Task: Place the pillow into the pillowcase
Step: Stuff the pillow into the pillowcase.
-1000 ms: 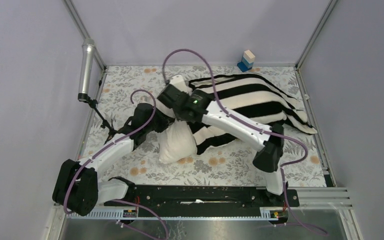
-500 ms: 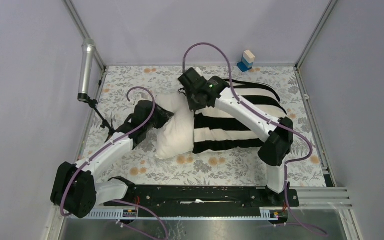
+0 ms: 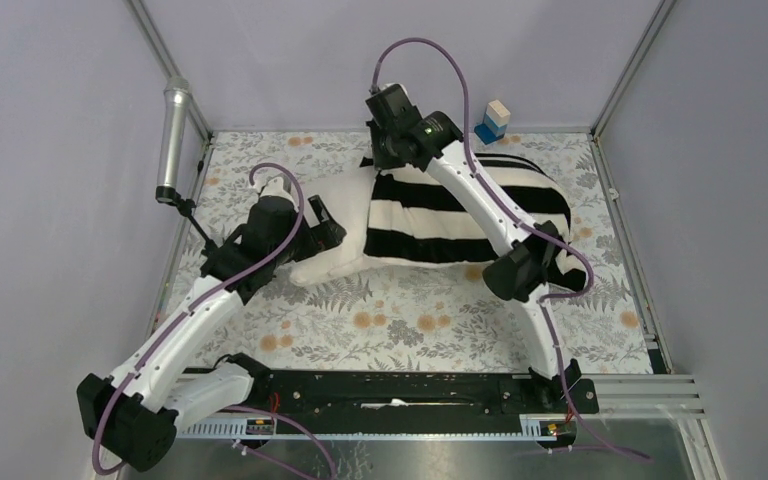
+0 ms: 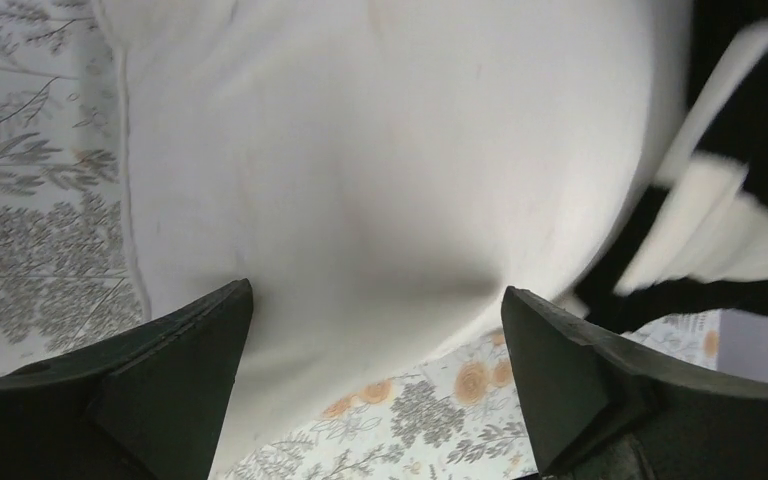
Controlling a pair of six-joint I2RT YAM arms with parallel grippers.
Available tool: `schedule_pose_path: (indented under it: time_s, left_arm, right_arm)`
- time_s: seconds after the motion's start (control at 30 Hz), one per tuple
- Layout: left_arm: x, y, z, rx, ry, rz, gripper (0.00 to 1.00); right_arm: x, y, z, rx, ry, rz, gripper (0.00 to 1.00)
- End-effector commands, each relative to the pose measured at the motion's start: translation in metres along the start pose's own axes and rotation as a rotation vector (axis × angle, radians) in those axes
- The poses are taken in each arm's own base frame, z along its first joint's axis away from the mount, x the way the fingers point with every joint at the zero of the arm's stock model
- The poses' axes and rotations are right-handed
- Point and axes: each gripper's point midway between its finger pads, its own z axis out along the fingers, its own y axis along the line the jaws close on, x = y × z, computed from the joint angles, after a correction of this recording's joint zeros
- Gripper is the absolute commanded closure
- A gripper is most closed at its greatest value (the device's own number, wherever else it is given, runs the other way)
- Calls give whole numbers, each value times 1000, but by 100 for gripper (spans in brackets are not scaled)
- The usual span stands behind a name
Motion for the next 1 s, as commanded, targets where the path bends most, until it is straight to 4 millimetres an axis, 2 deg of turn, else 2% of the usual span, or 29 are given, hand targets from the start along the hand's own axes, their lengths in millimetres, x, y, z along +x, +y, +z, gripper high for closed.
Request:
schedule_pose_path:
  time_s: [0.0,0.07,0.13,0.17,0.2,0.27,0.3,0.33,0.43,0.47,0.5,0.53,0.57,0.6,0.7,0.83,0.9,0.97]
  left_arm:
    - [33,35,2,-109,78,28,1]
    - [42,29,19,-67,91,0,1]
    - [41,10,37,17,87,-37,1]
    - [37,1,44,40,85,-58,4]
    - [34,-14,50,85,103,-80,13]
    - [21,-51,54,194,120,-117,54]
    - [10,-76,52,270,119,-146,83]
    - [4,-92,49,319,132,-197,99]
    - [-21,-123,35,457,145,-449,100]
    - [-27,-127,32,483,141,-523,100]
    - [-32,-130,30,500,138,-575,100]
    - [-35,-131,30,505,138,-606,100]
    - [-37,-130,32,490,134,-627,100]
    - [-39,-130,33,482,126,-639,100]
    - [-41,-129,36,473,122,-662,100]
    - [-41,-129,36,473,125,-672,100]
    - [-41,-129,37,476,126,-672,100]
    - [-41,-129,36,476,125,-668,100]
  right_arm:
    - [-36,16,5,-88,-88,15,96]
    - [-32,22,9,-116,-72,19,96]
    - [-21,21,16,-117,-43,18,96]
    - [-19,20,16,-115,-46,18,95]
    - [-19,19,15,-111,-50,18,93]
    - [-22,17,11,-103,-61,12,89]
    - [-25,16,8,-99,-69,6,84]
    - [-27,14,4,-93,-70,4,79]
    - [-27,4,-18,-42,-71,-6,50]
    - [-24,-1,-24,-12,-69,-15,40]
    - [-20,-5,-33,16,-73,-23,24]
    - [-18,-9,-43,48,-92,-28,12]
    - [-11,-11,-51,73,-101,-36,3]
    - [-9,-11,-64,78,-132,-32,1]
    - [14,-21,-94,155,-194,-34,0]
    - [53,-35,-116,182,-238,26,0]
    - [79,-36,-105,169,-209,49,0]
    - [94,-39,-91,188,-182,58,0]
